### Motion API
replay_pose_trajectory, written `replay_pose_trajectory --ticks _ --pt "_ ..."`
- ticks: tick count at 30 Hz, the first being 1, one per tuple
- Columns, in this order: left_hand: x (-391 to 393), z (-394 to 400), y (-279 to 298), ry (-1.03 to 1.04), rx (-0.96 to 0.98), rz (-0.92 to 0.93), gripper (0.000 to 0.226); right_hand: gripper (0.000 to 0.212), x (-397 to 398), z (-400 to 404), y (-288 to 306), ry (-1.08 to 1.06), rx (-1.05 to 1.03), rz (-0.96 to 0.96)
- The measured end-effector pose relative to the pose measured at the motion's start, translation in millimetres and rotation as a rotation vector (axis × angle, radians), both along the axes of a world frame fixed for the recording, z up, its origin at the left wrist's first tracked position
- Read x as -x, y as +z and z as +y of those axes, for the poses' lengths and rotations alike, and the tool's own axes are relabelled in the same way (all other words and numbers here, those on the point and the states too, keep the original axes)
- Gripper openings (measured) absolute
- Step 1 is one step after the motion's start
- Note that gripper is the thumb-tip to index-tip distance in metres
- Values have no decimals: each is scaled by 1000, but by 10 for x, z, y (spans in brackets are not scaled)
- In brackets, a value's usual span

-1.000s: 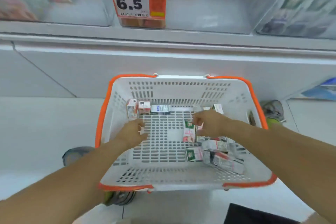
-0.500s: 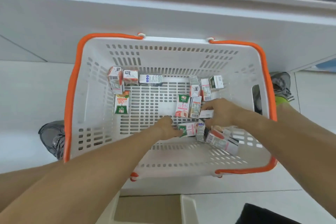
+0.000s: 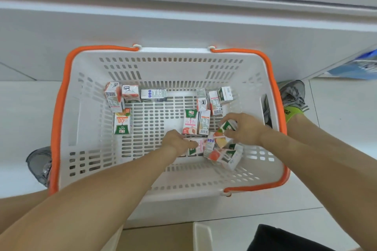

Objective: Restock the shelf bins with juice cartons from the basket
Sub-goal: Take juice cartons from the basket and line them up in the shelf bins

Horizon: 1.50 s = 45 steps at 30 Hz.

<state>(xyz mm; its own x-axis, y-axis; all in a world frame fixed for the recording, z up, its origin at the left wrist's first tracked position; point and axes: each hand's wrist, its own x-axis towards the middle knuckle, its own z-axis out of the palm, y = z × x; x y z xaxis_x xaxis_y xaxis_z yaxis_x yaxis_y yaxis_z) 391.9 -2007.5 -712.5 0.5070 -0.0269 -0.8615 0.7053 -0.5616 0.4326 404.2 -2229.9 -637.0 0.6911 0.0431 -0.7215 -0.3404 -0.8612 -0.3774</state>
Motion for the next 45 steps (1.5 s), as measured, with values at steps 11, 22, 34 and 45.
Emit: replay_pose_trajectory --ticks 11,22,34,45 --pt "-631 1228 1621 -428 6 -202 43 49 -38 561 356 240 149 -105" --pt "-879 1809 3466 -481 -84 -661 40 17 -523 1383 2311 -162 -721 -303" --pt "-1186 1737 3777 -431 -69 -745 38 48 -724 1426 2705 -248 -922 -559" --pt "-1398 1796 3893 -206 233 -1091 36 38 -1862 1266 3192 -78 -330 -1185"
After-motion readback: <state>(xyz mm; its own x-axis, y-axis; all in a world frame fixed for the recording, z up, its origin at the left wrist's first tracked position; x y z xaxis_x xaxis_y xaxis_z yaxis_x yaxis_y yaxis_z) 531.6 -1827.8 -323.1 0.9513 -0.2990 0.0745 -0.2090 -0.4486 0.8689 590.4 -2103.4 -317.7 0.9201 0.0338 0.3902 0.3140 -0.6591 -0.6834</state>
